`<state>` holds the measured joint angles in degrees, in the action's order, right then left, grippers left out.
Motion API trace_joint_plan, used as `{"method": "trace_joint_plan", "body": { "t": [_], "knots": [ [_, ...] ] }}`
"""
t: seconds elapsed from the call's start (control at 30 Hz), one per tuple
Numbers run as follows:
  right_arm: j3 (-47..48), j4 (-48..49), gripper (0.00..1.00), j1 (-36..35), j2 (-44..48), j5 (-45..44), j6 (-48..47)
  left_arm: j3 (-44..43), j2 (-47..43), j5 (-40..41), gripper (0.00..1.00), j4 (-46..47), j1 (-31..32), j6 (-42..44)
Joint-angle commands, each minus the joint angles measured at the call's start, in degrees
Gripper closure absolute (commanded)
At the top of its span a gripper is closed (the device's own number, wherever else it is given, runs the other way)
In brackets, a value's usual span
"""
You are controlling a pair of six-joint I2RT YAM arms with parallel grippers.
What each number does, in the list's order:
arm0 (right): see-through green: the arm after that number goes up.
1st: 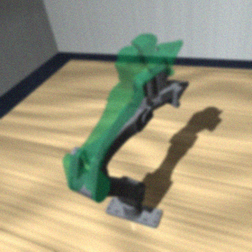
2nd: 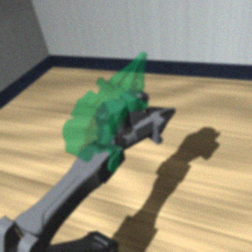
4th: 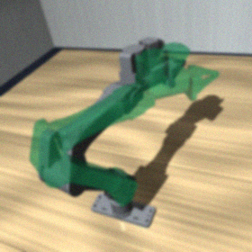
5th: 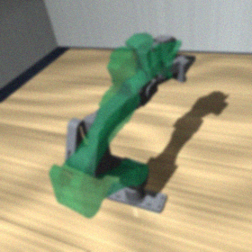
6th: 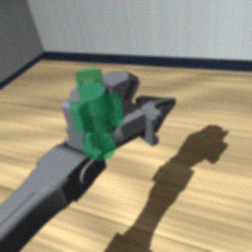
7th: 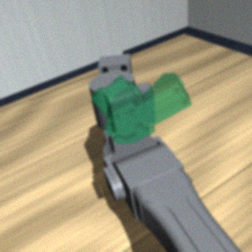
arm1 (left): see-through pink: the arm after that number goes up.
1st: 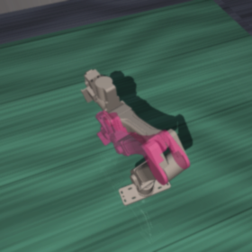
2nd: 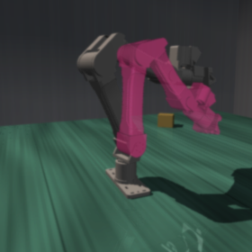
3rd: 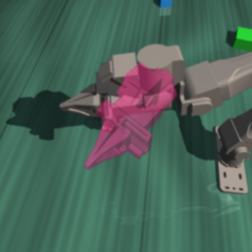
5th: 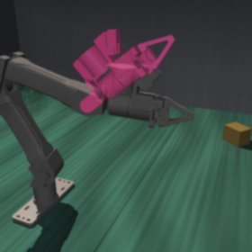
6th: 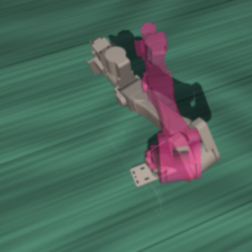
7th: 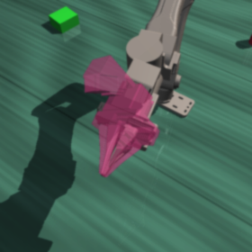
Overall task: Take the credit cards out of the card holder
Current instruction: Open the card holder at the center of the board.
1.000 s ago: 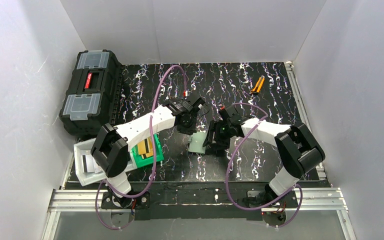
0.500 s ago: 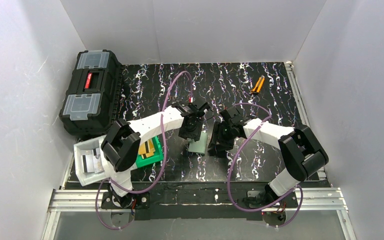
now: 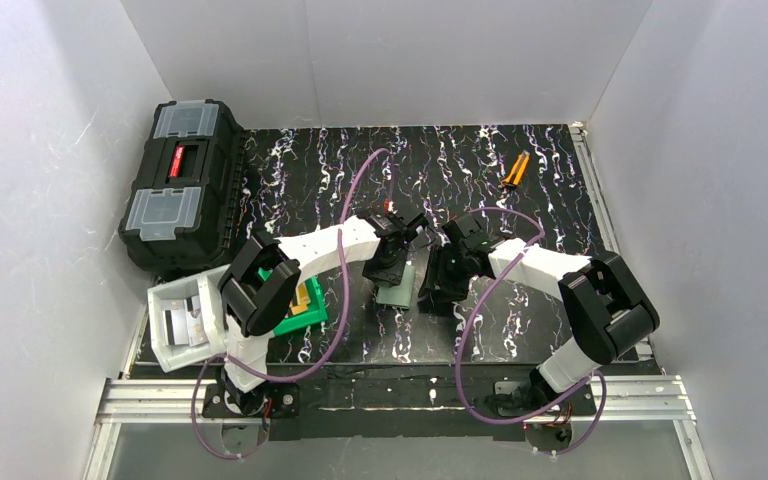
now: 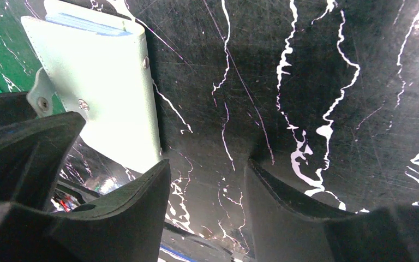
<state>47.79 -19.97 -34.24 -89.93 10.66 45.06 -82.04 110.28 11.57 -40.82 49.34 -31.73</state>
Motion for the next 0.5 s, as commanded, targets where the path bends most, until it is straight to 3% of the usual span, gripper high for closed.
{"method": "trace_joint_plan", "body": {
  "t": [0.0, 0.33, 0.47],
  "knots": [
    [-1.4, -1.1, 0.41, 0.1, 1.0, -1.3, -0.3, -0.1, -2.3, 4.1, 0.64, -0.7, 0.0, -0.7],
    [-1.7, -0.7, 0.46, 0.1, 0.5, -0.9, -0.4, -0.3, -2.6, 5.4, 0.77, -0.7, -0.5, -0.4],
    [-1.7, -0.8, 0.47, 0.1, 0.6, -0.8, -0.4, -0.7, -2.5, 5.7, 0.96, -0.8, -0.7, 0.4]
  ]
}}
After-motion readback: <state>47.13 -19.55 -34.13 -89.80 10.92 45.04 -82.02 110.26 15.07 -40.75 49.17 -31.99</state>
